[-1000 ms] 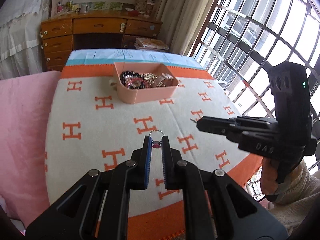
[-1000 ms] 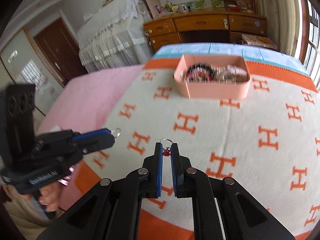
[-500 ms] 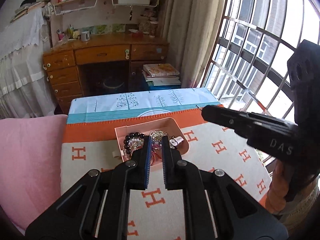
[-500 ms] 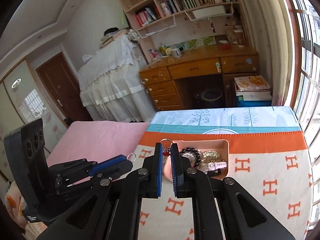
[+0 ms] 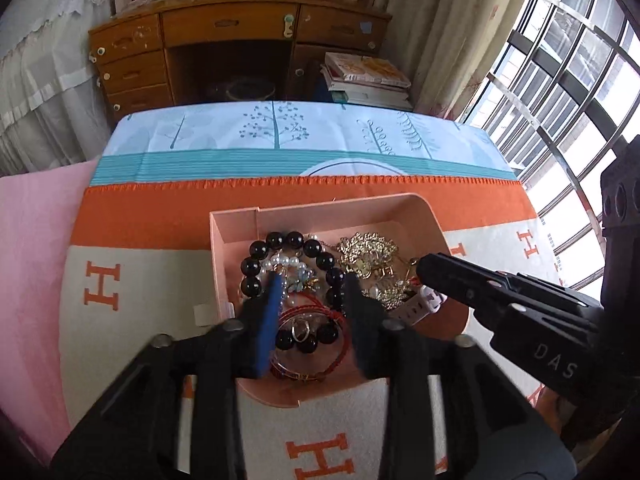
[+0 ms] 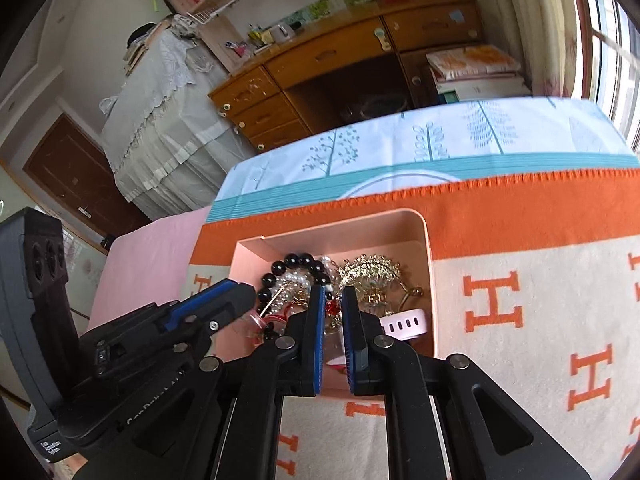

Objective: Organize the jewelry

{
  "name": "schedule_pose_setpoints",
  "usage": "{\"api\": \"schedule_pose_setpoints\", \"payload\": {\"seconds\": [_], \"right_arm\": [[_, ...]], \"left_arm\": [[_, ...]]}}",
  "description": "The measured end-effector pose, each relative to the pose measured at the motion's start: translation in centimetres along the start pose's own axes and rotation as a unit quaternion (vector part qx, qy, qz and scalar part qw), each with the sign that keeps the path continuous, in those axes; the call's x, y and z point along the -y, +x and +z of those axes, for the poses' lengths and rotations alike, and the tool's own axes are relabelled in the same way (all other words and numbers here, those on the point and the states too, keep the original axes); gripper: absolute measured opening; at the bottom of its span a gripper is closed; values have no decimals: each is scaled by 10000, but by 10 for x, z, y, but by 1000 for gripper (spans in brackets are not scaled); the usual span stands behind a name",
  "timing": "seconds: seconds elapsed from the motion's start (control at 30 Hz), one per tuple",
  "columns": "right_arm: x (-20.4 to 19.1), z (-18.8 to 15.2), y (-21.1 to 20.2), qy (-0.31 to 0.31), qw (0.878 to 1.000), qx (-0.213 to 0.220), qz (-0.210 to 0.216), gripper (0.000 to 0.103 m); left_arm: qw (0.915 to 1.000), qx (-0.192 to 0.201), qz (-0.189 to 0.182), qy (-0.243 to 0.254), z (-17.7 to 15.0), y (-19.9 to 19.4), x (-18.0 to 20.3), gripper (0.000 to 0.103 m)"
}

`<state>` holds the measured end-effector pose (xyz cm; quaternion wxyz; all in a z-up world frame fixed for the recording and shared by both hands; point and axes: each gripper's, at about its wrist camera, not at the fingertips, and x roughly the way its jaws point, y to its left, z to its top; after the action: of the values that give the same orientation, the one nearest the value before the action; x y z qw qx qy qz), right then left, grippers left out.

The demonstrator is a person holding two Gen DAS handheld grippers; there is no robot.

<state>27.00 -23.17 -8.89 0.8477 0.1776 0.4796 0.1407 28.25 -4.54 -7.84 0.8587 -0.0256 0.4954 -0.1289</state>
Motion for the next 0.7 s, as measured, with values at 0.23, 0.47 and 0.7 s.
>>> {"api": "schedule_pose_setpoints", "payload": {"seconds": [0.23, 0.47, 0.7], "right_arm": [[12, -6, -5, 154, 9998, 120, -13, 16], [-3, -17, -41, 47, 9990, 384, -214, 23], [-20, -45, -85, -227, 9964, 692, -444, 36]], "left_arm": [[9996, 106, -153, -201, -7, -8, -11, 88], [9995, 242, -187, -21, -25, -50, 0, 93], [9975, 654, 121, 241, -60, -102, 18, 93]]}}
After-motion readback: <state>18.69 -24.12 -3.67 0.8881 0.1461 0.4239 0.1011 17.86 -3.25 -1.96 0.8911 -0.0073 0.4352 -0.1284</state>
